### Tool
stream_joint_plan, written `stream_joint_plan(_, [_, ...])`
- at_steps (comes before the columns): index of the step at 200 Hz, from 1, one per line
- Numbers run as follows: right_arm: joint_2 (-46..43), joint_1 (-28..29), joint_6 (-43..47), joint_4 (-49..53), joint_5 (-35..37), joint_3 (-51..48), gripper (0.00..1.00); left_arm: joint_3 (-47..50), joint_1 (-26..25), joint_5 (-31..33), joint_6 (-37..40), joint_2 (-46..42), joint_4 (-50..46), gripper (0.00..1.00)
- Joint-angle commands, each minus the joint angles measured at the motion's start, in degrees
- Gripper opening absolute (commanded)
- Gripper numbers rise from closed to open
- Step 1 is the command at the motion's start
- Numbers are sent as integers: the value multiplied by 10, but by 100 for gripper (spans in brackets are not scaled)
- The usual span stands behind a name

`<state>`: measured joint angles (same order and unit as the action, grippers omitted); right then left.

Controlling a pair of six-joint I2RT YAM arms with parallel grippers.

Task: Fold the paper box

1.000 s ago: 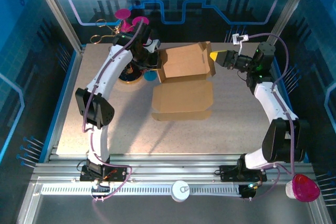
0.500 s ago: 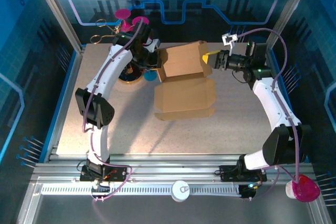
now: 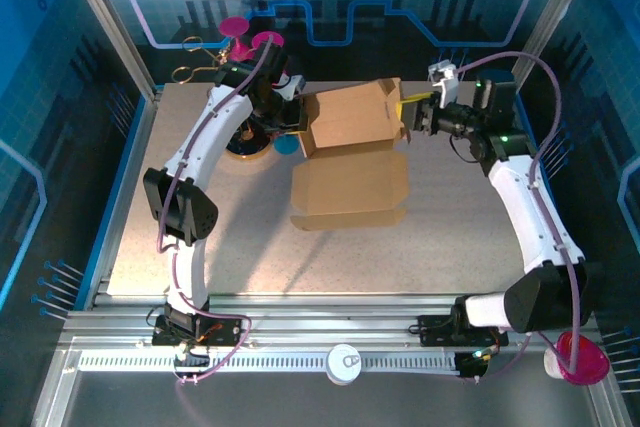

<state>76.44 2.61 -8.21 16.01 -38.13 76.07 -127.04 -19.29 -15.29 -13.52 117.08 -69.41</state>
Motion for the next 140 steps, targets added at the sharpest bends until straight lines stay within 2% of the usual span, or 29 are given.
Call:
stream_joint_plan(1, [-22, -41, -44, -47, -80, -18, 38, -16, -1, -4, -2, -14, -15, 0])
stream_joint_plan(38, [-11, -90, -125, -133, -167, -61, 39, -14, -1, -9, -4, -13, -10, 0])
stream_joint_plan(79, [69, -89, -217, -226, -264, -63, 42, -14, -1, -17, -4, -12, -8, 0])
stream_joint_plan(140, [124, -65, -230, -242, -288, -30, 43, -13, -1, -23, -3, -12, -6, 0])
